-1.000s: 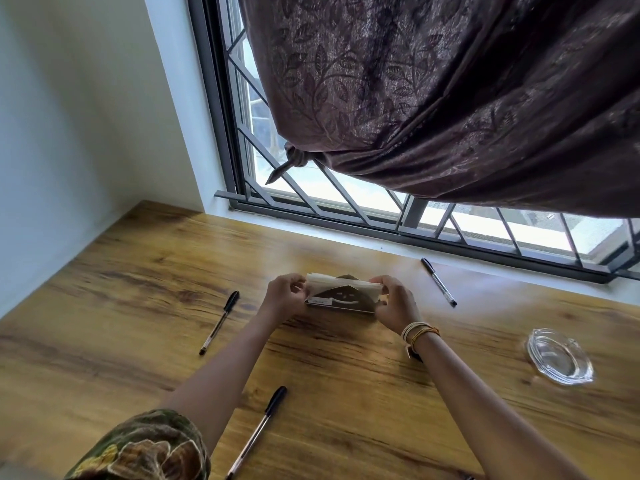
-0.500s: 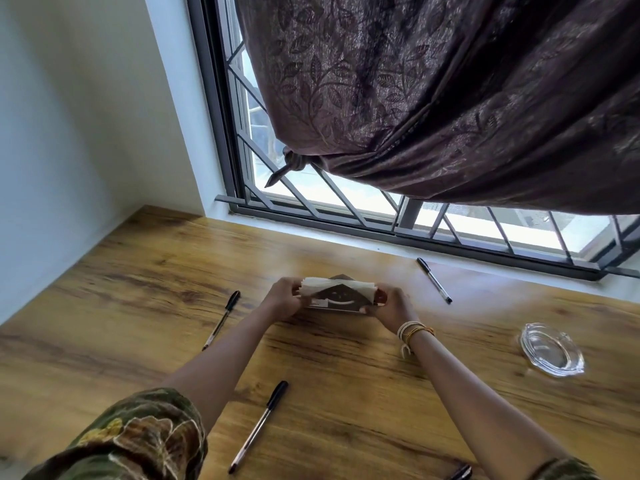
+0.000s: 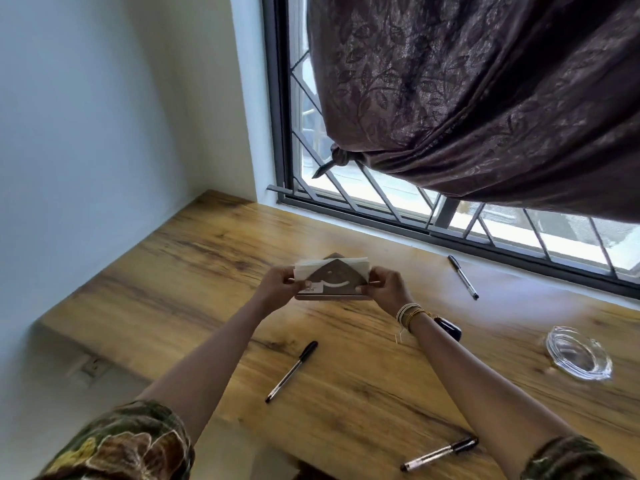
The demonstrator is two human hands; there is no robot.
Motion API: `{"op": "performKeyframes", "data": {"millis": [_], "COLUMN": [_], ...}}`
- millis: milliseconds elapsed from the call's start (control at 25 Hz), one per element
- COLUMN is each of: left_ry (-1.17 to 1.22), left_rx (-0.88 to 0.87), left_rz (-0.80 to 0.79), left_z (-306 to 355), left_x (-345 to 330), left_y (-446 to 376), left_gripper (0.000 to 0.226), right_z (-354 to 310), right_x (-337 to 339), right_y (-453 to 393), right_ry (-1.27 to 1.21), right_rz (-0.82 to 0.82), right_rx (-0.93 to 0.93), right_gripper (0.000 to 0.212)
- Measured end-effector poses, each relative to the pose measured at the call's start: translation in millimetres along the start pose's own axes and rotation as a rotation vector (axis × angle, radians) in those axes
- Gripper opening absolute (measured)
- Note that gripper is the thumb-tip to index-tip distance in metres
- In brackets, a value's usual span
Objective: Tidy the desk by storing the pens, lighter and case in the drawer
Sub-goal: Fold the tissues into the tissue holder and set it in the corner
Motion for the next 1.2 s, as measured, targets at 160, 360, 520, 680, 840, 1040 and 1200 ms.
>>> {"op": "performKeyframes", "data": {"millis": [160,360,520,680,840,1040,1200], "left_ry": [-0.035,-0.039,-0.025,-0.063,-0.124,-0.173,-0.151], "left_rx": [0.088,0.197,0.213,0.212,0.239,0.328,0.337], "left_rz": [0.125,0.260,0.339,0.400,0.481,0.584,0.630], "left_z": [-18,-56,-85,-110,-131,-159,-172], "left_x": [49,115,171,229,292,332,334], "left_y": [31,41,17,-29,-81,-125,-158], "left_gripper": [0.022,0.017,0.015,0.021,0.023,0.024,0.015], "right_z": [-38,-81,-105,-138,-156,-156,-141], "right_x": [-41,-103,-164,-230,-297,-349,-380], "right_y": [7,-3,-38,-88,-137,-173,-192], "right_ry": [-0.017,-0.018,-0.064,-0.059,-0.013,0.049,0.265], "right_rz": [-0.089,-0.149,-0.138,-0.114,-0.119,-0.144,-0.225], "right_rx": [0.056,0.072,0.026,-0.017,-0.102,-0.191,-0.148], "right_gripper": [0.015,0.013,0.015,0.025,0.034,0.044,0.050]}}
Point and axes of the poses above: each hand's wrist, its own y-axis away from the middle knuckle, its own x-axis out of the back of the hand, z = x × y, the point moved 9 cm from there along -y, towards the middle knuckle, and after that the axes turned 6 degrees about z, right-handed, at the moved point
